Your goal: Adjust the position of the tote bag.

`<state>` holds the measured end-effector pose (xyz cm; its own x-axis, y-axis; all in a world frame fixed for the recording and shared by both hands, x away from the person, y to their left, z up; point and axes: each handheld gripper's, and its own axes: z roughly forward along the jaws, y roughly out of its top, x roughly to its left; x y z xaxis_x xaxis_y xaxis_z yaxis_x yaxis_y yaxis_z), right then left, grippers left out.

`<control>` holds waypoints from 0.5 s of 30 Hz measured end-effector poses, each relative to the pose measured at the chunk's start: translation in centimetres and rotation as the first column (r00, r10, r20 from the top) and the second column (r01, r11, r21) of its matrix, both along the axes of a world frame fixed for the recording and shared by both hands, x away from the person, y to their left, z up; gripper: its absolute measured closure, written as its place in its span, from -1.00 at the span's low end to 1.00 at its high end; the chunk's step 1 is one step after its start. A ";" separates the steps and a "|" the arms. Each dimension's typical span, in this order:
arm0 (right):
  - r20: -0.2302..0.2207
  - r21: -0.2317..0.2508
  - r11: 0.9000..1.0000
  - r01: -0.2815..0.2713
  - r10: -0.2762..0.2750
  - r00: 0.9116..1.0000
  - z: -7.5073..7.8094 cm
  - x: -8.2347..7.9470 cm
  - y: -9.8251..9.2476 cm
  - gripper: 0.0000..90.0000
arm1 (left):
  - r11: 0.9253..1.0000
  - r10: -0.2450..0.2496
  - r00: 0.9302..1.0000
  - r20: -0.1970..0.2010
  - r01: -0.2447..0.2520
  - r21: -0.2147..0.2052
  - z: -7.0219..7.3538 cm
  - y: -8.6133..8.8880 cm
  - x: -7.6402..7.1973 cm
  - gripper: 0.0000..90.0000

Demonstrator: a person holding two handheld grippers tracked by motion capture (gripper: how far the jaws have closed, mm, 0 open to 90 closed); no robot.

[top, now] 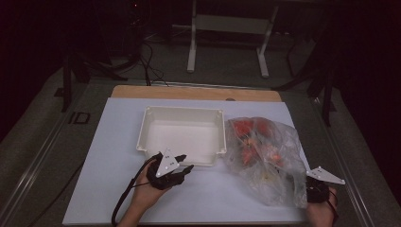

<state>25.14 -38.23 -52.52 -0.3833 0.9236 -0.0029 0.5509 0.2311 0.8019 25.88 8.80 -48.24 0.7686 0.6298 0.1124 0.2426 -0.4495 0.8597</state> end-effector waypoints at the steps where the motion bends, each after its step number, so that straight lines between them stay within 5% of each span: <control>1: 0.002 -0.001 1.000 -0.003 0.003 1.000 0.0 0.0 0.0 0.43 | 1.000 -0.009 1.000 0.000 0.009 0.004 -0.1 -0.4 0.1 0.25; 12: 0.012 0.016 1.000 -0.012 0.011 1.000 0.3 -0.1 0.3 0.43 | 0.992 -0.117 0.993 0.018 0.116 0.056 0.3 -5.1 0.4 0.19; 15: 0.011 0.016 1.000 -0.012 0.012 1.000 0.4 -0.2 0.3 0.43 | 0.984 -0.157 0.987 0.033 0.153 0.091 0.4 -6.9 0.3 0.13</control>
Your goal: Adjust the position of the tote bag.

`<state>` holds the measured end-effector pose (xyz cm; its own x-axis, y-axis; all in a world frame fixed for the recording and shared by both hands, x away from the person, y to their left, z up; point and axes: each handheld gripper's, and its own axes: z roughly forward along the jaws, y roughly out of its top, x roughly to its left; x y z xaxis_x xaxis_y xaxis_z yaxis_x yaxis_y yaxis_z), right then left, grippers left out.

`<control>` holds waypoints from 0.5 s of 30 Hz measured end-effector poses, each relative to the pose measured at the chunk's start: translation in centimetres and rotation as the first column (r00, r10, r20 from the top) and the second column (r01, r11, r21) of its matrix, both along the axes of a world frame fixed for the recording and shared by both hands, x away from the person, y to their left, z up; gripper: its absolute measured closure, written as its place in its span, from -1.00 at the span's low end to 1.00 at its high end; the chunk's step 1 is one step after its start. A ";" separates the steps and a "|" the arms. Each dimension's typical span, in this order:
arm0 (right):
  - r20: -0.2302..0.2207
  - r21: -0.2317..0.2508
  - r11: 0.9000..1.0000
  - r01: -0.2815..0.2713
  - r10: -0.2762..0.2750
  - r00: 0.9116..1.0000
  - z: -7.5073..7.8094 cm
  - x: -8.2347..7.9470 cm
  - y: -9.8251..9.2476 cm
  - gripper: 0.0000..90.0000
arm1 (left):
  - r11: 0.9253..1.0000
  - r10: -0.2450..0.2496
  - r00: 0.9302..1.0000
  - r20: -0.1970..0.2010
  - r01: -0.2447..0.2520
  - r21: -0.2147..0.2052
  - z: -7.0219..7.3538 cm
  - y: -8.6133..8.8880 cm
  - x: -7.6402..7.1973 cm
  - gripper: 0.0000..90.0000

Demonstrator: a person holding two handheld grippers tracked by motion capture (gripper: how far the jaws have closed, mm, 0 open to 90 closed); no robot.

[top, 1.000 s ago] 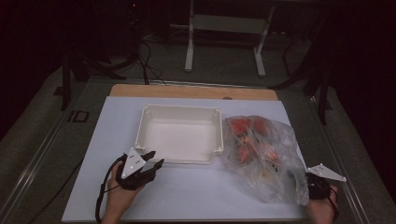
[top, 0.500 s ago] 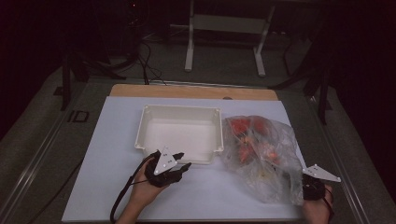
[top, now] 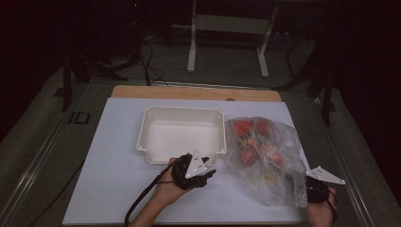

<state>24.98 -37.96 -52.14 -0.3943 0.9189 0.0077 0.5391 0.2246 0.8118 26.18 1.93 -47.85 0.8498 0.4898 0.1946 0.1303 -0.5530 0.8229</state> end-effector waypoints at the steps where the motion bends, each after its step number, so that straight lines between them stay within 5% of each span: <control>1: 0.000 0.000 1.000 0.000 0.000 1.000 0.0 0.0 0.0 0.43 | 1.000 0.000 1.000 0.000 0.000 0.000 0.0 0.0 0.0 0.09; 2: 0.005 0.006 1.000 0.001 -0.001 1.000 0.0 0.0 -0.1 0.43 | 0.999 -0.029 0.999 0.030 0.028 0.022 0.0 -1.5 -0.2 0.02; 11: 0.007 0.010 1.000 -0.004 0.004 1.000 0.1 -0.1 0.0 0.41 | 0.993 -0.098 0.992 0.081 0.093 0.070 0.0 -6.6 0.0 -0.14; 15: 0.006 0.008 1.000 -0.003 0.003 1.000 0.1 -0.2 0.0 0.41 | 0.990 -0.113 0.987 0.110 0.103 0.096 -0.2 -8.1 -0.1 0.14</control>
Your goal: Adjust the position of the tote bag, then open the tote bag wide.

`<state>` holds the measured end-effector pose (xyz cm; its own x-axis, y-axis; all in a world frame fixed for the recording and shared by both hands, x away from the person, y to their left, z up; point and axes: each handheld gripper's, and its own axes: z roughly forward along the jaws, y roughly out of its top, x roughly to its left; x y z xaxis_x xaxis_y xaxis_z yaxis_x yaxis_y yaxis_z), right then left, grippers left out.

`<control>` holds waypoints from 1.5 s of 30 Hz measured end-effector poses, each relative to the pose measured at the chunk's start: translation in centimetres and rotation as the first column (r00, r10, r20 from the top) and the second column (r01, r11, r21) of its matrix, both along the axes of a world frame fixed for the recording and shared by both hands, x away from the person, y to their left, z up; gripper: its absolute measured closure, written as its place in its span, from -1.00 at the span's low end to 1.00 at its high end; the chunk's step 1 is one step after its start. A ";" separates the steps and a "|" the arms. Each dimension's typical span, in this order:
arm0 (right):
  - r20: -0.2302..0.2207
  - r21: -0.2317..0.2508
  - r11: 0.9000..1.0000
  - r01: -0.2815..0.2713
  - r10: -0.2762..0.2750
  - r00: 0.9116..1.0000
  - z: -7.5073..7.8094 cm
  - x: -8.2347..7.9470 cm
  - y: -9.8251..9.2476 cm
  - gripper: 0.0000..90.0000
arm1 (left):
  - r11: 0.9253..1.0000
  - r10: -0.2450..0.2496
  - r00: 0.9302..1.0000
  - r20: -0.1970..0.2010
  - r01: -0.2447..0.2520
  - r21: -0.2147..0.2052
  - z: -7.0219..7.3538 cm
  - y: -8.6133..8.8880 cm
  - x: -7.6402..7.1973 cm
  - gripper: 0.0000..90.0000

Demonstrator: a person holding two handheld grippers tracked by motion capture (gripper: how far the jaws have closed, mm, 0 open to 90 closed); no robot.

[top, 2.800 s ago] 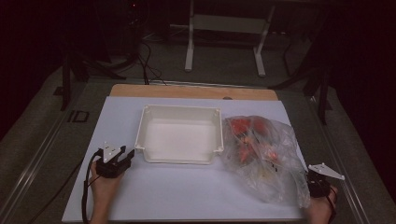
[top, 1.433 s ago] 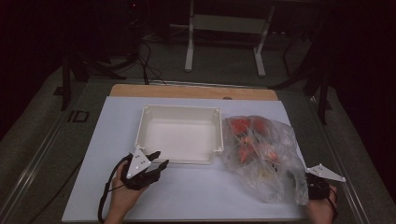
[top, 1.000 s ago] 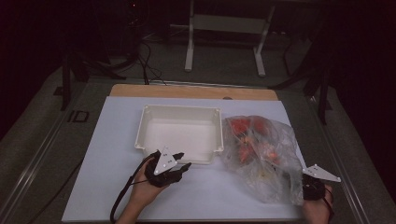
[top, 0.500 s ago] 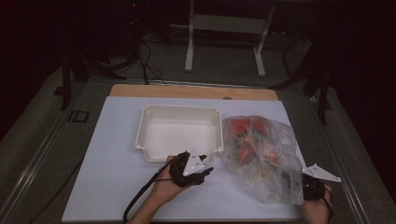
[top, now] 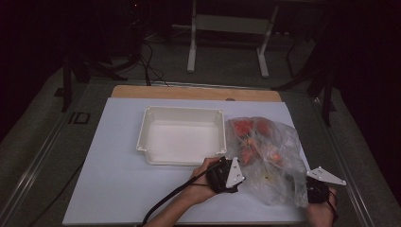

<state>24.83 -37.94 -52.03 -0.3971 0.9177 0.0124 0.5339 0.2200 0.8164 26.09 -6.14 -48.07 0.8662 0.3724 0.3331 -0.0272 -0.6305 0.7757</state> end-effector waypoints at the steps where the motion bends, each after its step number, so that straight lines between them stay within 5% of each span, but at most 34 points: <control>1: 0.000 0.000 1.000 0.000 0.000 1.000 0.0 0.0 0.0 0.41 | 1.000 0.002 1.000 0.008 -0.002 0.009 -0.1 -0.1 0.0 0.37; 6: 0.004 0.001 1.000 0.006 -0.006 1.000 0.1 -0.1 -0.2 0.40 | 0.999 0.023 1.000 -0.017 -0.024 -0.030 0.1 0.9 0.1 0.95; 9: 0.007 -0.001 1.000 0.007 -0.007 1.000 0.1 -0.1 -0.3 0.40 | 0.997 0.044 0.998 -0.035 -0.046 -0.068 0.6 2.0 0.3 0.99; 23: 0.003 -0.015 1.000 0.011 -0.011 1.000 0.2 0.0 -0.4 0.41 | 0.982 0.112 0.987 -0.112 -0.127 -0.140 -0.1 5.1 0.7 0.99; 36: 0.020 -0.032 0.999 0.013 -0.012 1.000 1.3 -0.4 -0.6 0.39 | 0.981 0.129 0.983 -0.131 -0.146 -0.128 -0.9 5.9 1.1 0.97; 40: 0.043 -0.032 0.999 0.022 -0.021 0.999 2.6 -0.8 -0.9 0.34 | 0.982 0.123 0.982 -0.143 -0.142 -0.125 -1.1 6.1 1.1 0.89; 45: 0.056 -0.026 0.999 0.021 -0.019 0.998 3.4 -1.1 -1.2 0.31 | 0.986 0.067 0.986 -0.153 -0.089 -0.140 -0.9 6.5 0.5 0.54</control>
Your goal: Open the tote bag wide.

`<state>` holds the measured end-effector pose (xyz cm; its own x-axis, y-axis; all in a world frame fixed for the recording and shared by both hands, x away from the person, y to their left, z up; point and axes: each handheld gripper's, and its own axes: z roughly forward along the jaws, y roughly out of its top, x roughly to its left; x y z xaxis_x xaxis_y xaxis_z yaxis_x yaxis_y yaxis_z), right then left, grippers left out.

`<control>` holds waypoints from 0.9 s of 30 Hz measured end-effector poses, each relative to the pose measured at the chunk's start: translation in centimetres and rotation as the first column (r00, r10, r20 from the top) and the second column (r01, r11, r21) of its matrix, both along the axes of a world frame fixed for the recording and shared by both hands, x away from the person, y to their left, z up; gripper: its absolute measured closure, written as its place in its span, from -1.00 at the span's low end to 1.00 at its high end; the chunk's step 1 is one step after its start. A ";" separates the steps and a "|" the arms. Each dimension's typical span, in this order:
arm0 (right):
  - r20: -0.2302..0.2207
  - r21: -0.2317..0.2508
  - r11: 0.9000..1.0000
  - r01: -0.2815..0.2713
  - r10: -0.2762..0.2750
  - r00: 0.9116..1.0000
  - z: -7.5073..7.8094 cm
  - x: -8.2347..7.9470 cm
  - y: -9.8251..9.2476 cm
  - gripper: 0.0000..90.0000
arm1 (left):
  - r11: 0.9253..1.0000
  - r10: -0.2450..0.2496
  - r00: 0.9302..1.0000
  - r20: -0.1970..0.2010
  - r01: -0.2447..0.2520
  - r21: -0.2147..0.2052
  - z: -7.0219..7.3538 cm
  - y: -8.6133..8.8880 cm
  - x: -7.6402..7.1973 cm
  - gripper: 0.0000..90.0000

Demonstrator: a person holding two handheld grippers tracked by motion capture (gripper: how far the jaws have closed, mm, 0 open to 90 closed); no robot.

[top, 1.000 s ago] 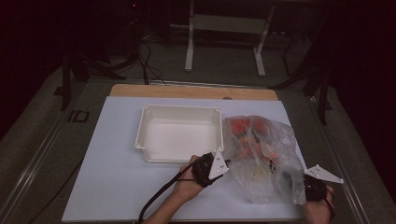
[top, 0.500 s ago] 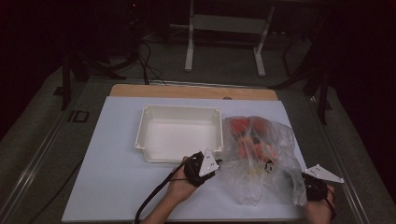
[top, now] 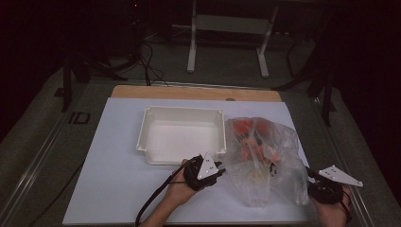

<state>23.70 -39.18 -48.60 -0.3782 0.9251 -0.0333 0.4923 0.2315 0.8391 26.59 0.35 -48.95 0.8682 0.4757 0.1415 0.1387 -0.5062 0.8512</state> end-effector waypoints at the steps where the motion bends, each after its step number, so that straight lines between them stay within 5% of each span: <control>1: -0.002 -0.001 1.000 -0.001 0.001 1.000 0.1 0.0 0.0 0.30 | 1.000 0.001 1.000 -0.002 -0.001 -0.006 0.1 0.1 -0.1 0.49; 15: 0.011 -0.008 1.000 -0.021 0.022 1.000 0.8 -0.3 0.4 0.27 | 0.996 -0.035 0.999 0.007 0.035 -0.087 2.8 0.6 -0.8 -0.02; 22: 0.003 -0.016 0.999 -0.035 0.035 0.999 0.6 0.0 1.0 0.25 | 0.995 -0.050 0.998 0.048 0.053 -0.079 4.1 -2.3 -0.3 -0.25; 26: 0.003 -0.016 0.999 -0.041 0.041 0.999 0.7 0.1 1.1 0.24 | 0.997 -0.065 0.996 0.059 0.068 -0.042 4.5 -4.4 0.1 -0.33; 27: 0.004 -0.016 0.999 -0.043 0.043 0.999 0.7 0.1 1.2 0.24 | 0.998 -0.070 0.996 0.064 0.070 0.006 4.4 -5.8 0.5 -0.33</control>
<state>23.79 -38.00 -47.93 -0.4178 0.9072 -0.0500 0.4776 0.2661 0.8373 27.09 -5.44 -44.58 0.8883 0.4136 0.1998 0.0481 -0.5162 0.8551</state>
